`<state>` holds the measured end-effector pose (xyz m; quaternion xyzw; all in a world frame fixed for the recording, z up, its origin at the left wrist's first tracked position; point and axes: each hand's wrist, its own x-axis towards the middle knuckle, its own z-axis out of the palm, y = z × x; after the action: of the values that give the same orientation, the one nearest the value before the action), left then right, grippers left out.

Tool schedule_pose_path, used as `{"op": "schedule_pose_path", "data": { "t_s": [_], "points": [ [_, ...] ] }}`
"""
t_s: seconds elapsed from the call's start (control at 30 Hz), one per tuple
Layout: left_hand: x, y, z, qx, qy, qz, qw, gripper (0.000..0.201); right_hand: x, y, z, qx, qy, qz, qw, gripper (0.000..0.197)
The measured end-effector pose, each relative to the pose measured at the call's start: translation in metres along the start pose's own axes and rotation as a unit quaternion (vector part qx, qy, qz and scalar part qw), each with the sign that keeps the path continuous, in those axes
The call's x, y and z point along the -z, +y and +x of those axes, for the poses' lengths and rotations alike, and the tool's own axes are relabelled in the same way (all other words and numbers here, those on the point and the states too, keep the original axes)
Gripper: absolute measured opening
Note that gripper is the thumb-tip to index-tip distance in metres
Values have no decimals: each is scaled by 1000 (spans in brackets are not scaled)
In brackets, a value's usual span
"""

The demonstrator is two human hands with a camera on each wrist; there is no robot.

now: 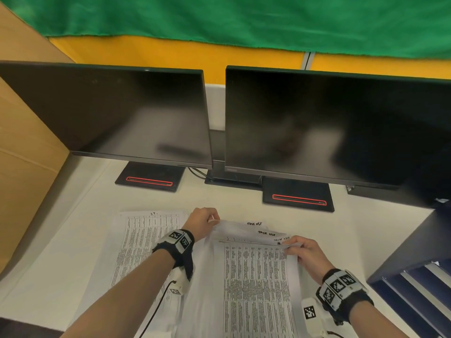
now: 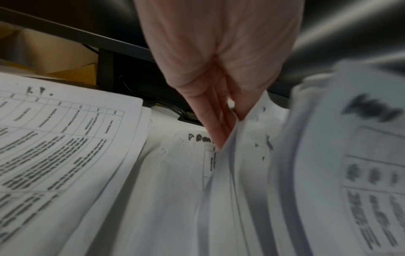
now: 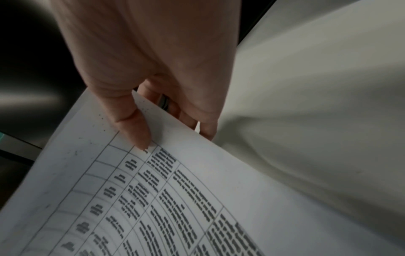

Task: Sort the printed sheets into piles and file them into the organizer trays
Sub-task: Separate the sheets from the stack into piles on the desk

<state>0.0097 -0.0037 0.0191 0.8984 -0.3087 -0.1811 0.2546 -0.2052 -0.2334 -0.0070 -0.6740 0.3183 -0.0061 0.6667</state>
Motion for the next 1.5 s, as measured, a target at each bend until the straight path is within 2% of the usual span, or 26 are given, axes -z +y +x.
{"op": "schedule_pose_path", "data": {
  "t_s": [0.1, 0.23, 0.37, 0.53, 0.67, 0.8, 0.83, 0.9, 0.93, 1.03, 1.1, 1.3, 1.5],
  "points": [
    [1, 2, -3, -13, 5, -6, 1000, 19, -2, 0, 0, 10, 12, 14, 1000, 24],
    [1, -1, -2, -51, 33, -65, 996, 6, -3, -4, -2, 15, 15, 18, 1000, 21],
    [3, 2, -2, -67, 52, -72, 994, 4, -5, -2, -3, 20, 39, 31, 999, 18],
    [7, 0, -4, -49, -65, -148, 986, 18, -4, 4, 3, 12, 58, 34, 998, 16],
    [13, 2, -12, -23, -217, -216, 952, 4, -2, 4, 2, 12, 29, 10, 999, 10],
    [11, -1, -15, 5, -282, -235, 930, 7, -1, 4, -1, 19, 30, 6, 999, 11],
    [11, -1, -16, 20, -283, -241, 928, 9, -1, 3, -2, 19, 29, 6, 999, 11],
    [8, -2, -14, 63, -252, -258, 931, 25, -1, 2, -2, 20, 25, 8, 999, 15],
    [6, -3, -11, 92, -216, -271, 933, 29, 0, 2, -2, 20, 23, 8, 999, 17],
    [1, -8, -3, 175, -109, -278, 938, 24, 1, 0, -3, 21, 12, -3, 1000, 19],
    [-1, -8, -2, 201, -115, -254, 939, 26, 2, -2, -3, 23, -2, -14, 1000, 17],
    [-6, -9, 1, 196, -129, -224, 946, 33, 4, -6, -6, 29, -33, -34, 998, 18],
    [-12, -24, 5, 238, -67, -220, 944, 43, 5, -6, -9, 35, -44, -36, 998, 18]
  ]
}}
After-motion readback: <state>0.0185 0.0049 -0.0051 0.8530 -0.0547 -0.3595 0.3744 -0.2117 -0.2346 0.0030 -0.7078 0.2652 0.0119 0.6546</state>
